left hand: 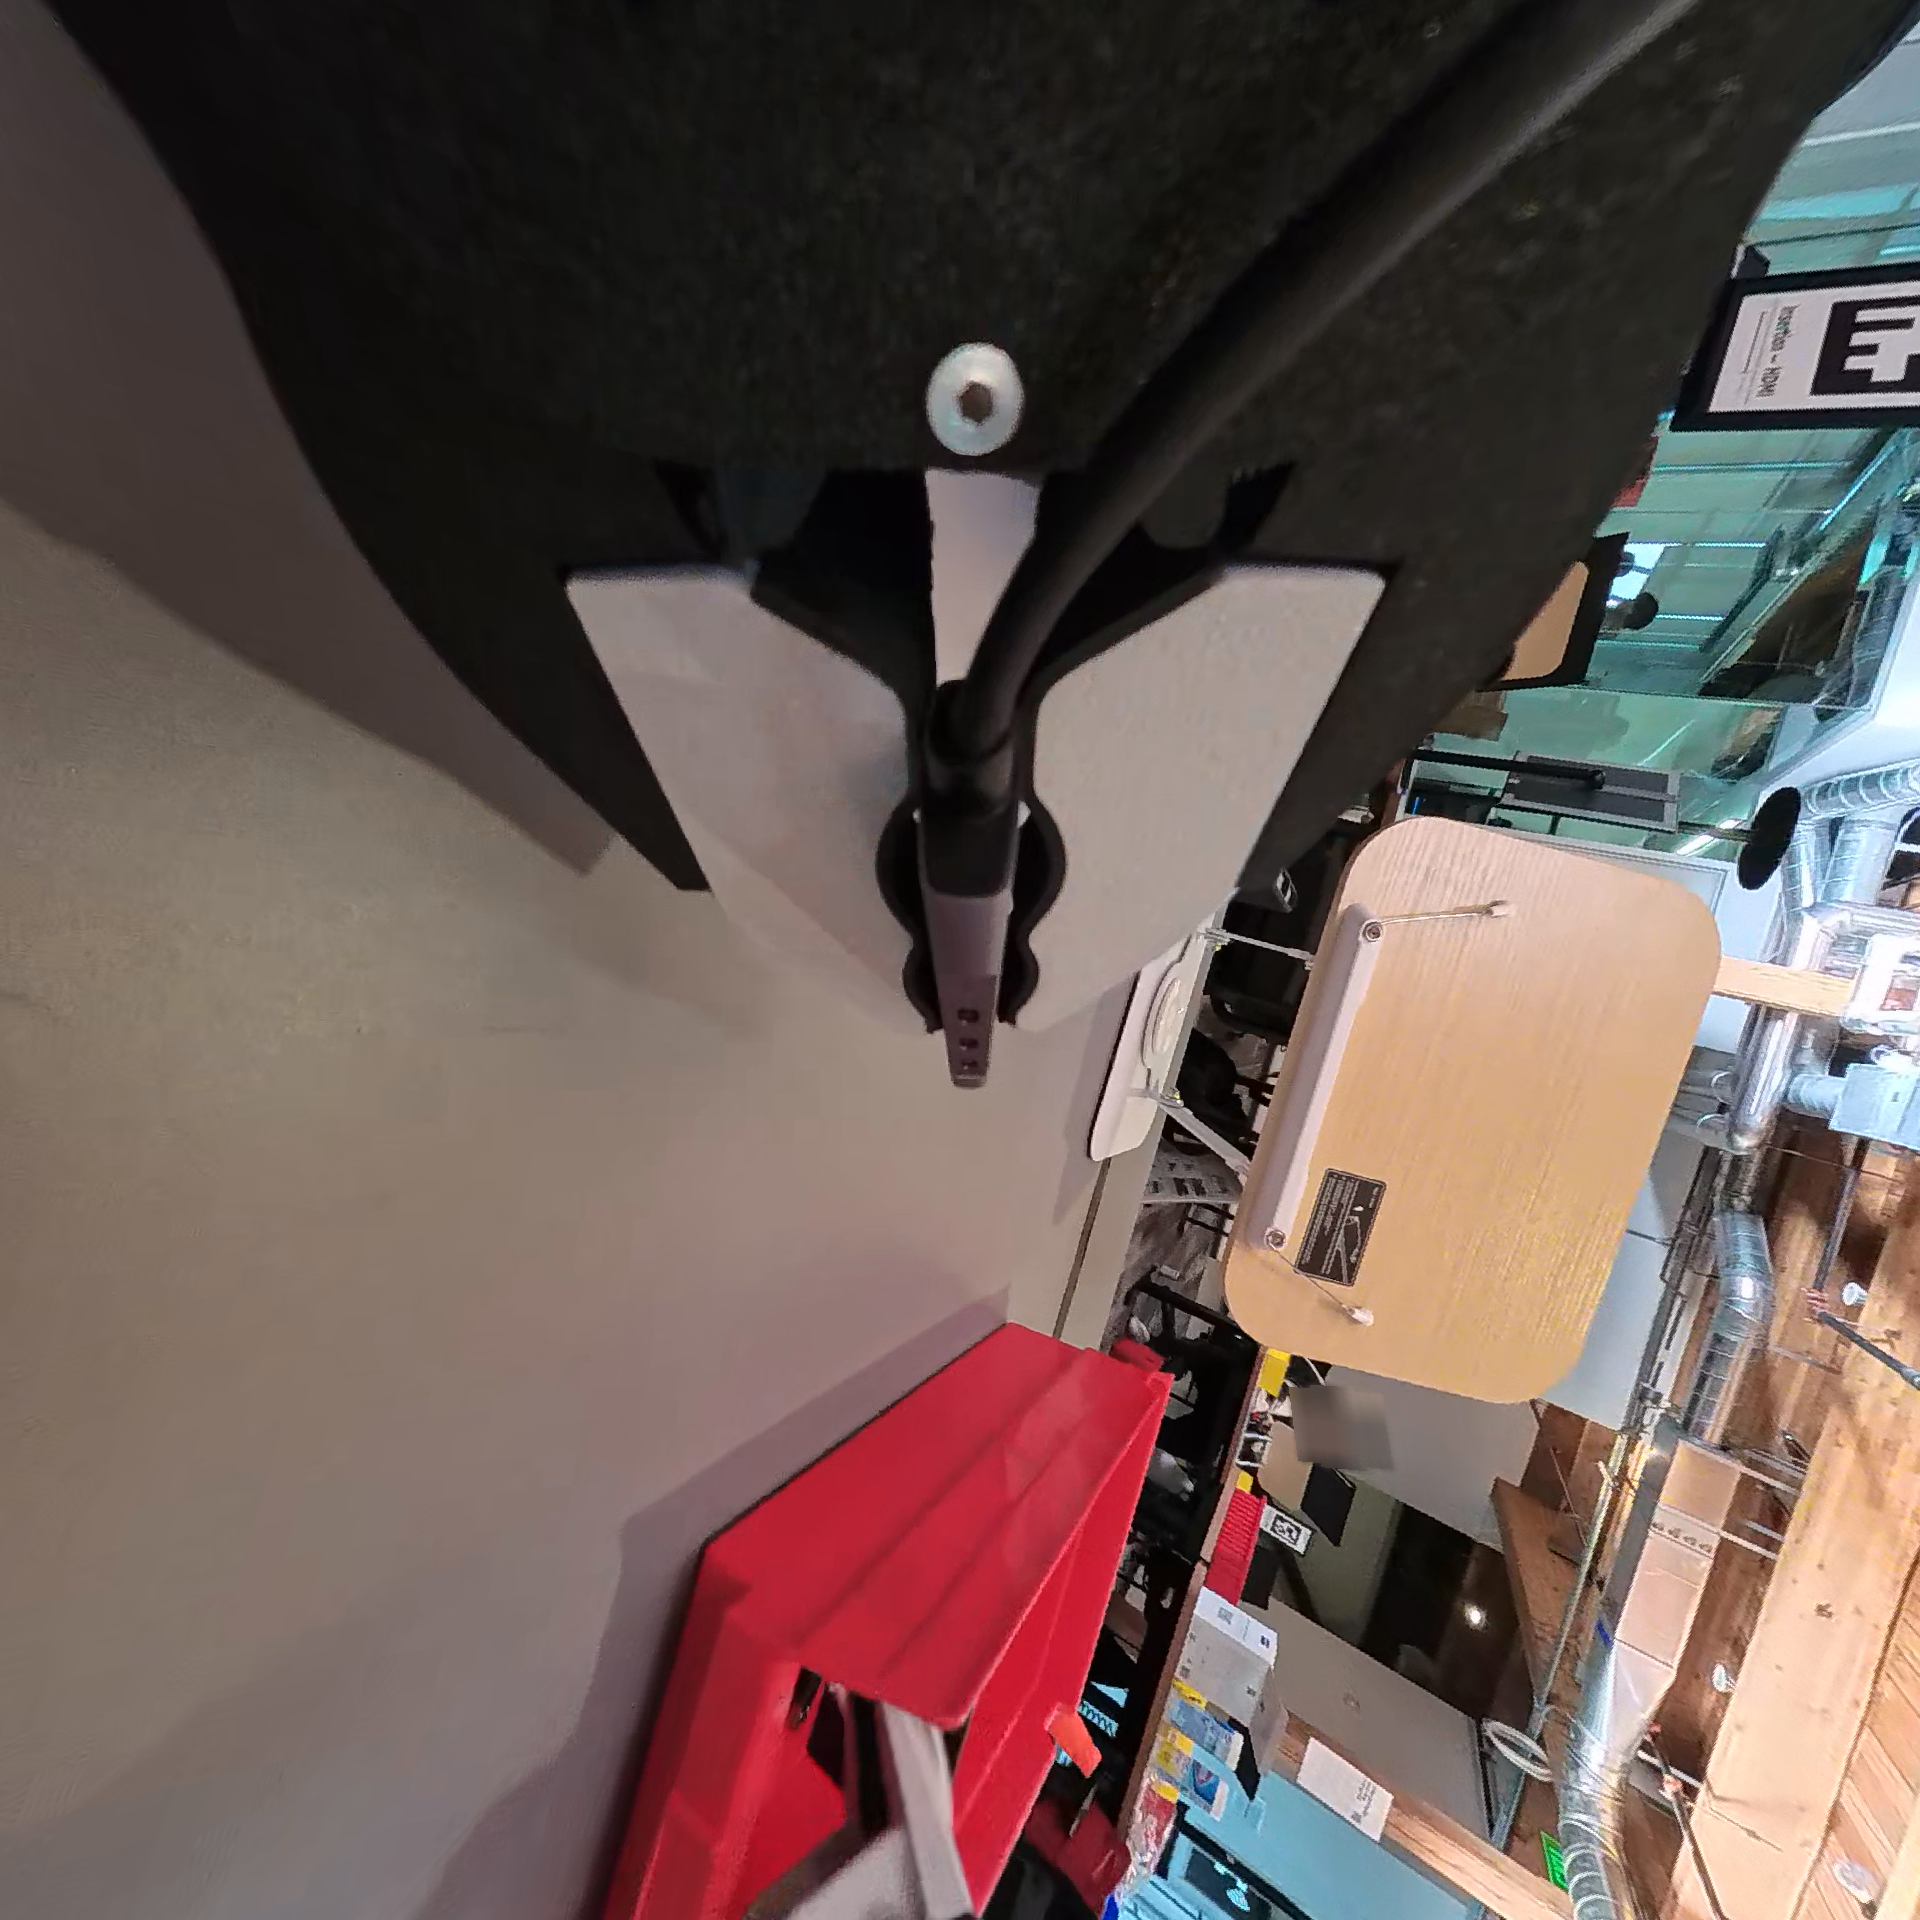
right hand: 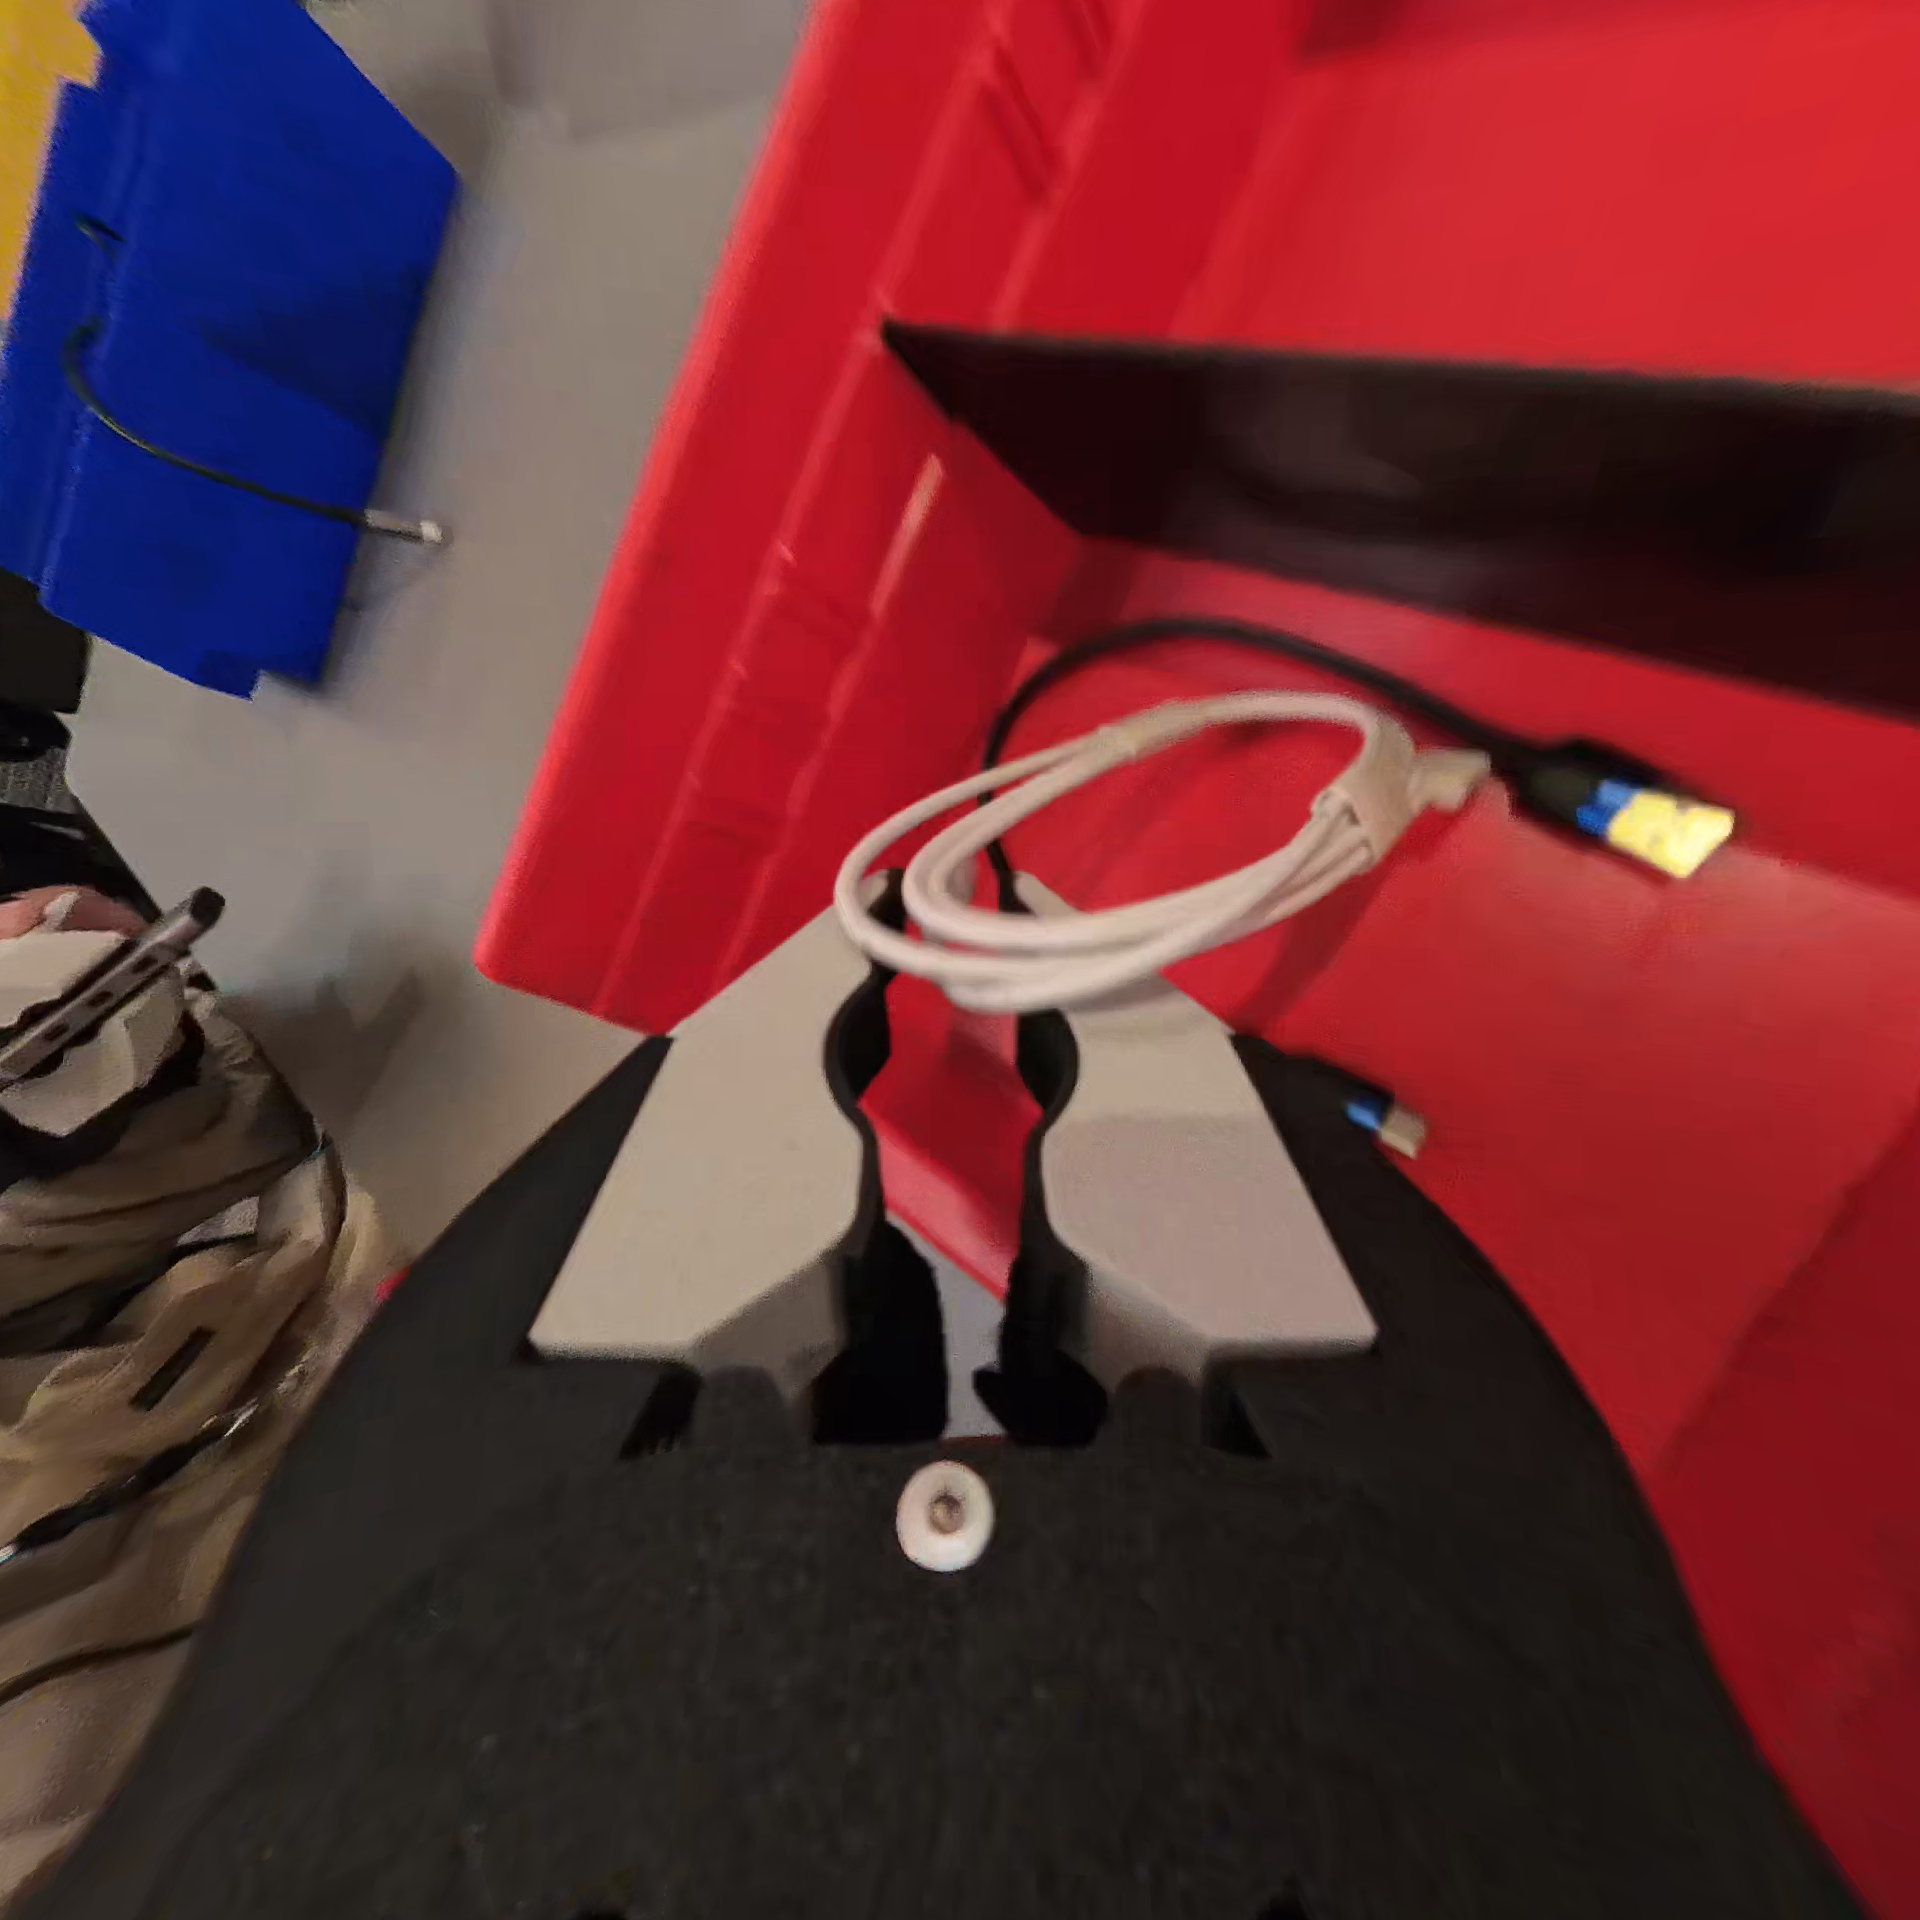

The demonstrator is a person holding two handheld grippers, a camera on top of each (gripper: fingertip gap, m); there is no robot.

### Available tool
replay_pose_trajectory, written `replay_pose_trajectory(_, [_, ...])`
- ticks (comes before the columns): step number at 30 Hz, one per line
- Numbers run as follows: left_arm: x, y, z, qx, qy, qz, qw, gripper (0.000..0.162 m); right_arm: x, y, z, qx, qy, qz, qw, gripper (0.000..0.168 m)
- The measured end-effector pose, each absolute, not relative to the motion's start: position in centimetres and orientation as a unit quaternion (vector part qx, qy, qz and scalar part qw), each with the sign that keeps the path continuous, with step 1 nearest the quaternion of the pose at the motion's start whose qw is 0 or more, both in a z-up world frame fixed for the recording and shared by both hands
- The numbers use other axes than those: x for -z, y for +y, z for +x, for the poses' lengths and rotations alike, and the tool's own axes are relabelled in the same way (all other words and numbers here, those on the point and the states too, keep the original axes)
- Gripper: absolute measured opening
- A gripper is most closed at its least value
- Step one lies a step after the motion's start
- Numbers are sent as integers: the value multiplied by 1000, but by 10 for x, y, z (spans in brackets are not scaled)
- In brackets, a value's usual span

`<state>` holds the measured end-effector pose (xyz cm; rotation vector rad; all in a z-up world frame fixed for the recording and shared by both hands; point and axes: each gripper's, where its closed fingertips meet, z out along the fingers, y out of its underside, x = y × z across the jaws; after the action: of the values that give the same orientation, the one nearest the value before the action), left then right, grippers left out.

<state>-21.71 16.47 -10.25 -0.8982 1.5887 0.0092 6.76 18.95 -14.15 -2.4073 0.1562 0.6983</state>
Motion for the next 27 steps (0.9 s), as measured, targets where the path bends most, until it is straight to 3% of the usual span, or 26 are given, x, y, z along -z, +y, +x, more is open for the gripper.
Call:
replay_pose_trajectory(1, [103, 165, -217, -3, 689, -389, 611, 10, 146, 182, 72, -257, 67, -920, 288, 27])
replay_pose_trajectory(6, [108, 164, -214, 4, 695, -393, 602, 10, 152, 168, 124, -134, 98, -949, 270, 31])
replay_pose_trajectory(10, [110, 163, -213, -5, 700, -387, 600, 10, 167, 149, 135, -84, 101, -971, 199, 35])
replay_pose_trajectory(15, [108, 164, -213, -1, 696, -392, 602, 10, 144, 137, 180, 121, 87, -971, 189, 39])
replay_pose_trajectory(18, [108, 165, -214, 2, 694, -394, 603, 10, 138, 135, 191, 143, 90, -966, 195, 33])
replay_pose_trajectory(20, [107, 166, -215, 8, 690, -398, 605, 10, 138, 134, 184, 128, 89, -966, 208, 41])
replay_pose_trajectory(23, [104, 169, -216, 37, 679, -418, 603, 10, 127, 131, 179, 154, 80, -956, 237, 41])
replay_pose_trajectory(27, [98, 168, -216, 95, 665, -430, 604, 10, 85, 140, 160, 154, 67, -930, 326, 41])
